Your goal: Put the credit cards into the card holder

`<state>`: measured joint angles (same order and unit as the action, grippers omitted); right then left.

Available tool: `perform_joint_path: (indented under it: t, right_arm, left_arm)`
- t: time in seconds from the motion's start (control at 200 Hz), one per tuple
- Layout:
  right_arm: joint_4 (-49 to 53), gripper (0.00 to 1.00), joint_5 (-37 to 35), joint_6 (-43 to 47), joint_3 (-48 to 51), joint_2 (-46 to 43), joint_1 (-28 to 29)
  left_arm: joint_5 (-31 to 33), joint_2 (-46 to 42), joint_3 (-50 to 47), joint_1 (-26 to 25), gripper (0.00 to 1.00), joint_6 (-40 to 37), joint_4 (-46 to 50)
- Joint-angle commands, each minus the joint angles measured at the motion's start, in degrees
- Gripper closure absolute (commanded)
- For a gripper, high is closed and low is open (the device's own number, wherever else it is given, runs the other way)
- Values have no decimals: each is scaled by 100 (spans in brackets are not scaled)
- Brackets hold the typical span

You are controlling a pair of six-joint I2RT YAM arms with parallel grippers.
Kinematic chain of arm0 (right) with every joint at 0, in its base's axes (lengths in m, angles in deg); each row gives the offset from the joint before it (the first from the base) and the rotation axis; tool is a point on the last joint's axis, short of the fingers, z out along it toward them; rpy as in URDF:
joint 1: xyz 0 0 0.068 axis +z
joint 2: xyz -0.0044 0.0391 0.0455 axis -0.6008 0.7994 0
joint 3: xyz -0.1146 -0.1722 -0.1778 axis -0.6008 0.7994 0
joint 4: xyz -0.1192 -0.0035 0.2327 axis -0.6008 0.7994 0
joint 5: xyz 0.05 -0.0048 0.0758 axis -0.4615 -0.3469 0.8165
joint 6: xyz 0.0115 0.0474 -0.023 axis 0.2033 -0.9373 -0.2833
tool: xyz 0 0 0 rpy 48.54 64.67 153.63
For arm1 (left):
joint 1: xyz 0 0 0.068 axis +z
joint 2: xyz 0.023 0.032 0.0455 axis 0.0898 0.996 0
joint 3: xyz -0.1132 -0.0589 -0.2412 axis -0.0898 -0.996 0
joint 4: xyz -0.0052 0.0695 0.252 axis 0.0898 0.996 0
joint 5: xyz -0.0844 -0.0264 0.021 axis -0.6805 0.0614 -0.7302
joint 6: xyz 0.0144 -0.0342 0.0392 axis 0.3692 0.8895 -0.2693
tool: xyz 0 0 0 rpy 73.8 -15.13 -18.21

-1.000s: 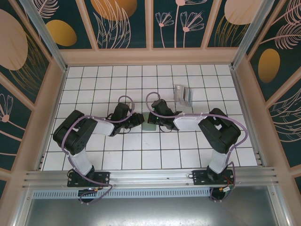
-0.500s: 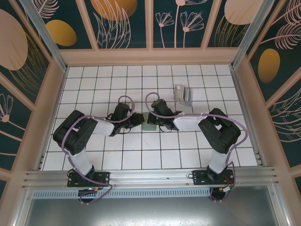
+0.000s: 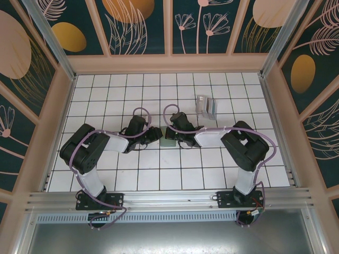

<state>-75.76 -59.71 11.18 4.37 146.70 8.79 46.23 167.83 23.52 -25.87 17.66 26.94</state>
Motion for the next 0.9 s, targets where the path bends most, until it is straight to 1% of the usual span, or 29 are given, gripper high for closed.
perform_joint_path:
  t: [0.0, 0.08, 0.245, 0.475, 0.641, 0.736, 0.761, 0.896]
  right_arm:
    - [150, 100, -112, -170, 195, 193, 189]
    - [201, 100, -294, -304, 284, 183, 218]
    - [159, 100, -391, -368, 450, 101, 264]
    - [385, 100, -496, -9, 303, -138, 230]
    - [309, 100, -205, 155, 301, -255, 66]
    - [239, 100, -202, 167, 331, -303, 0]
    - [186, 100, -21, 175, 356, -325, -10]
    - [81, 100, 287, 134, 380, -380, -93]
  left_arm:
    - [-172, 80, -130, -97, 74, 144, 299]
    - [-218, 95, -135, -97, 74, 169, 259]
    - [-203, 82, -196, -97, 74, 226, 171]
    - [-159, 114, -217, -101, 74, 203, 189]
    - [-124, 102, -208, -96, 74, 198, 232]
    - [-98, 117, -226, -96, 74, 188, 245]
    - [-102, 131, -220, -97, 74, 188, 248]
    - [-102, 151, -217, -97, 74, 196, 239]
